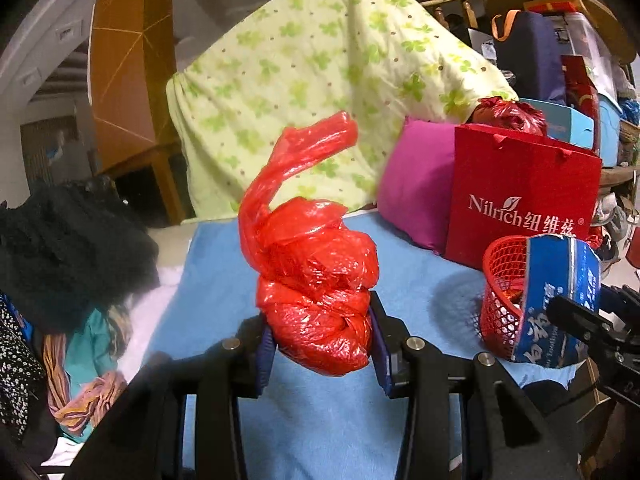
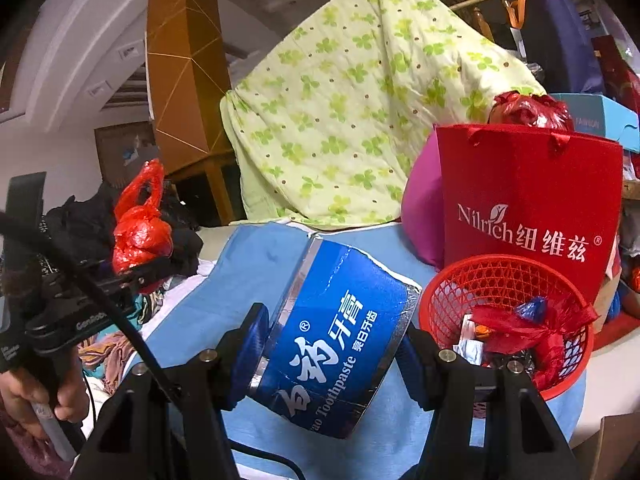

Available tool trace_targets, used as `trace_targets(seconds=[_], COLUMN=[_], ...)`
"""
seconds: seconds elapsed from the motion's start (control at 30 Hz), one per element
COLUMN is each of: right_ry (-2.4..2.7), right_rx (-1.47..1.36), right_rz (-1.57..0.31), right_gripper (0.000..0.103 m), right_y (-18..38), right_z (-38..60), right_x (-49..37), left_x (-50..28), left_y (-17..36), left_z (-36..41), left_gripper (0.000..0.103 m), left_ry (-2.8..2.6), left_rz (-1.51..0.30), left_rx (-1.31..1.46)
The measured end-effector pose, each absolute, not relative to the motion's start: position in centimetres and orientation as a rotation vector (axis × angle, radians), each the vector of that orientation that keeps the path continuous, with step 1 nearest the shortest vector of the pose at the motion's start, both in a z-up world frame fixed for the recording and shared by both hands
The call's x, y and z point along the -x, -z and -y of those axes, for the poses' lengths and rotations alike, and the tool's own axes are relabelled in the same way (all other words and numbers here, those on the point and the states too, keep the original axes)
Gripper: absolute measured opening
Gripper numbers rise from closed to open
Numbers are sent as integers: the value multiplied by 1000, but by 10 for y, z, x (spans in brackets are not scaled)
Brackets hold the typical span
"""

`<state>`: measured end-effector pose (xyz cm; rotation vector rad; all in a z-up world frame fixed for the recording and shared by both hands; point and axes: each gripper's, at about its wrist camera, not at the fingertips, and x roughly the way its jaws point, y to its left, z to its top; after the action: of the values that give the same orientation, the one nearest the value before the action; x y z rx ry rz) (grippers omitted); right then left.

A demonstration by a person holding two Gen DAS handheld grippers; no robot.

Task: Collect trash
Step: 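Lift the toothpaste box with the right tool while the left lifts the red bag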

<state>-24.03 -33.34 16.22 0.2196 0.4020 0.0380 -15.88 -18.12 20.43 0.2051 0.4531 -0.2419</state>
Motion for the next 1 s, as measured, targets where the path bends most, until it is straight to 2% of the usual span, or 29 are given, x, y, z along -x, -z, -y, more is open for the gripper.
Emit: trace_targets(seconds=[1.0], right_ry=[-26], right_rx=[-269], right_rz=[-389], right_gripper=[64], right_y=[-160], right_z=[346], right_x=[253], left_x=[179], left_y=[-192], left_z=[207], left_gripper=[43], left_ry=[268], left_rz=[-482], left_rx=[-271])
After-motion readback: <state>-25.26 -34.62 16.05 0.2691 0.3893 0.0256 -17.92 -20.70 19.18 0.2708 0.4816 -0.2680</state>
